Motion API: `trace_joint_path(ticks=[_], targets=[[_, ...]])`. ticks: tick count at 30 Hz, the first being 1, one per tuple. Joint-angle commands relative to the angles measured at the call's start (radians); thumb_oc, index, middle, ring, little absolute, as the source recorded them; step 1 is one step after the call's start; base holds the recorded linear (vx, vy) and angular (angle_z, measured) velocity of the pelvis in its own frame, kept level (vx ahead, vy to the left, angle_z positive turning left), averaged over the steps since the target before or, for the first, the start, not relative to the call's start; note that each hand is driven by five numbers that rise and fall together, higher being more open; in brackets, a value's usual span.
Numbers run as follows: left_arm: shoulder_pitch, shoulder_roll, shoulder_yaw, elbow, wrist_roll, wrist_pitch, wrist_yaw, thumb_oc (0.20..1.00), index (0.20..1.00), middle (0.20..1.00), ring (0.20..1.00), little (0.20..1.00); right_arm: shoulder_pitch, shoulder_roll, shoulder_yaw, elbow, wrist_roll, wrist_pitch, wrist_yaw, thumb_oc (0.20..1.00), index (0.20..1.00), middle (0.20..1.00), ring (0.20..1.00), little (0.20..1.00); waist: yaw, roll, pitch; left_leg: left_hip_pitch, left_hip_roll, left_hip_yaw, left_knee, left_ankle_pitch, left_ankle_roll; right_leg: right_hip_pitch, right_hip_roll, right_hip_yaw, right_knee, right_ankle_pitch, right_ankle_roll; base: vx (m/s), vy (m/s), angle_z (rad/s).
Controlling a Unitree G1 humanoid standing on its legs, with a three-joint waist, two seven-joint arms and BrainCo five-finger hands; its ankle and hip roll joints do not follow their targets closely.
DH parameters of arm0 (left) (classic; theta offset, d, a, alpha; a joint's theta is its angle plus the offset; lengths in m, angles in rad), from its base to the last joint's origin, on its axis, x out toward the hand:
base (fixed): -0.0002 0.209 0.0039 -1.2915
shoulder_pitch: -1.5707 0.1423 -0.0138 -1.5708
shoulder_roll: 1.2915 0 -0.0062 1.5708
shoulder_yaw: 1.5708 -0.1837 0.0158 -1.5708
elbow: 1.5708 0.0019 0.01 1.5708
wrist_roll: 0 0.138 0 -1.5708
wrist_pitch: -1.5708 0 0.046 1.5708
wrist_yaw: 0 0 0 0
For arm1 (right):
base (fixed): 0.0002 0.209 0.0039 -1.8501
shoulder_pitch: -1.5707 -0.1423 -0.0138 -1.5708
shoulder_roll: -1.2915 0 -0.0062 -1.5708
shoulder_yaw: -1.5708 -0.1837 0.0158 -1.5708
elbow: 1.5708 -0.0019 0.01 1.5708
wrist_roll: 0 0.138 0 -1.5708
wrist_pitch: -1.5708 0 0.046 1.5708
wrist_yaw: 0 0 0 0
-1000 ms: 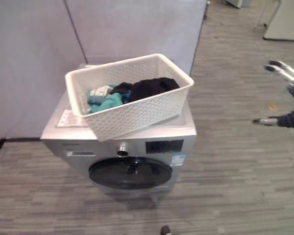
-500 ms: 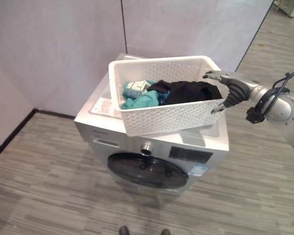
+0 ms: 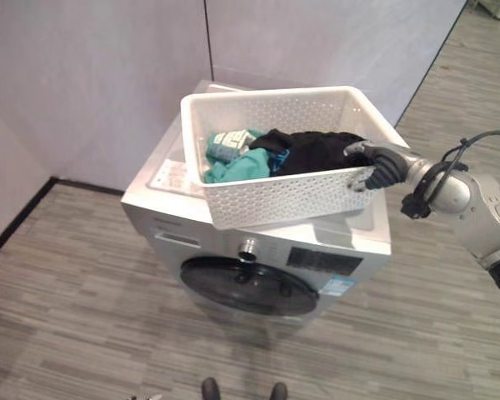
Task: Grab the laundry basket,head to the washer,open it,put in the laundry and shut it.
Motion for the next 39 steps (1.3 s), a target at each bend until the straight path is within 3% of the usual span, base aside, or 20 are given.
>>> trace_joint_path(ticks=[1,11,20,31,39], targets=[[-0.01,0.002,-0.032,0.047,-0.023,0.014,0.012,1.0,1.0,1.0,1.0,1.0,-0.051,0.033,-0.01,0.057,-0.083,0.053,-0.054,0.2,0.2,0.2,0.2,0.2,0.014,-0.018,-0.047,0.011,0.077,0.001,0.006,0.009,-0.066,-0.027,-0.073,0.055,-0.002,0.056,0.113,0.0,0.0,0.0],[-0.039,-0.032,-0.04,0.036,-0.053,0.051,0.018,1.0,1.0,1.0,1.0,1.0,-0.034,0.202,-0.121,0.07,-0.307,0.17,-0.09,0.2,0.2,0.2,0.2,0.2,0.021,-0.038,-0.044,0.002,0.079,-0.012,0.006,0.003,-0.056,-0.033,-0.071,0.055,-0.002,0.061,0.11,0.0,0.0,0.0],[-0.048,-0.04,-0.049,0.029,-0.038,0.07,0.028,1.0,1.0,1.0,1.0,1.0,0.126,0.414,-0.261,-0.004,-0.33,0.201,-0.139,0.2,0.2,0.2,0.2,0.2,0.028,-0.048,-0.051,0.007,0.074,-0.022,0.006,-0.009,-0.046,-0.028,-0.07,0.058,-0.002,0.061,0.108,0.0,0.0,0.0],[-0.052,-0.038,-0.045,0.026,-0.025,0.08,0.028,1.0,1.0,1.0,1.0,1.0,0.185,0.464,-0.32,-0.117,-0.333,0.212,-0.128,0.2,0.2,0.2,0.2,0.2,0.024,-0.066,-0.059,0.017,0.073,-0.016,0.006,-0.017,-0.041,-0.025,-0.066,0.063,-0.002,0.065,0.11,0.0,0.0,0.0],[-0.066,-0.039,-0.043,0.017,-0.014,0.076,0.027,1.0,1.0,1.0,1.0,1.0,0.232,0.449,-0.36,-0.228,-0.325,0.19,-0.107,0.2,0.2,0.2,0.2,0.2,0.014,-0.081,-0.058,0.024,0.07,0.0,0.006,-0.024,-0.036,-0.035,-0.066,0.084,-0.002,0.077,0.114,-0.02,0.016,-0.1]])
